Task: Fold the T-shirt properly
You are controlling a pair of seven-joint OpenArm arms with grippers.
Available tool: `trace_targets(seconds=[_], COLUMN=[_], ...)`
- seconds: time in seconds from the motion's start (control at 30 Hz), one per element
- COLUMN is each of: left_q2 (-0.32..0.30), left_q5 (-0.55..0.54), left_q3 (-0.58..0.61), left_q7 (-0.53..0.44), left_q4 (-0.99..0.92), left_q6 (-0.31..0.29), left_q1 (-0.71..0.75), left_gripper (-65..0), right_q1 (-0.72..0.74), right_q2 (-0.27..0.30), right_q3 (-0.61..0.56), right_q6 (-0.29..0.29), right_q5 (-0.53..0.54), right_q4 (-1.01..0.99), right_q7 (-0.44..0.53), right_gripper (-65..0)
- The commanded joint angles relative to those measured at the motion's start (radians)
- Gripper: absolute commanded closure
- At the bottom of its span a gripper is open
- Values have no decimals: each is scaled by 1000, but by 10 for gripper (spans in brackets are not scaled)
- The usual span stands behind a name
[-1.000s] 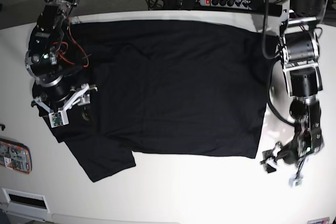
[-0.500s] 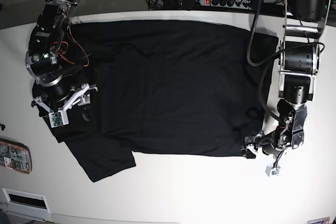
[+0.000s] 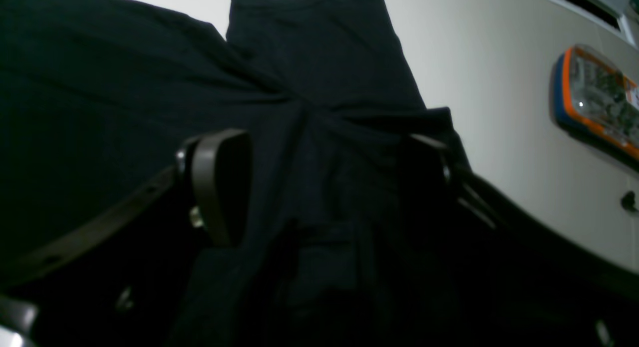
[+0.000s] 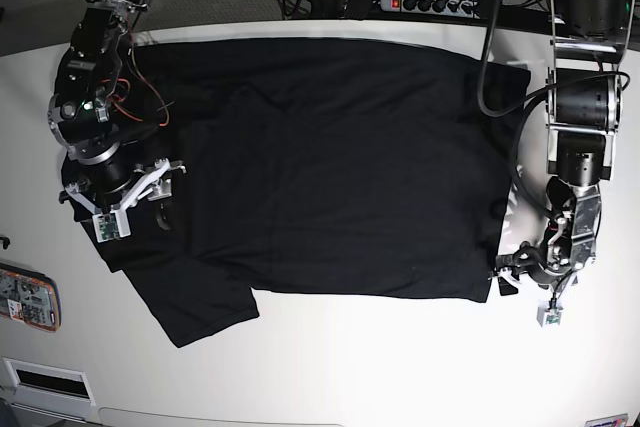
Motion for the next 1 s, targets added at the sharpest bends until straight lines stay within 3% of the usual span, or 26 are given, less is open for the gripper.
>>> trace_targets(seconds=[0.0,0.6,0.97], left_q2=[-4,149,136], left_q5=[20,55,54], left_q3=[-3,-10,-12], left_q7=[-27,-44,8], left_q4=[-3,-3,155], left_q6=[2,2,3], left_q1=[-7,22,47], left_gripper=[-430,-425,-425], right_q1=[14,16,16], right_q2=[10,8,8], right_q3=[3,3,3], right_q6=[-1,-1,-1], right_q5=[10,10,9], right_q4=[18,18,18], right_q7=[26,26,25], right_gripper=[-431,-431,-431])
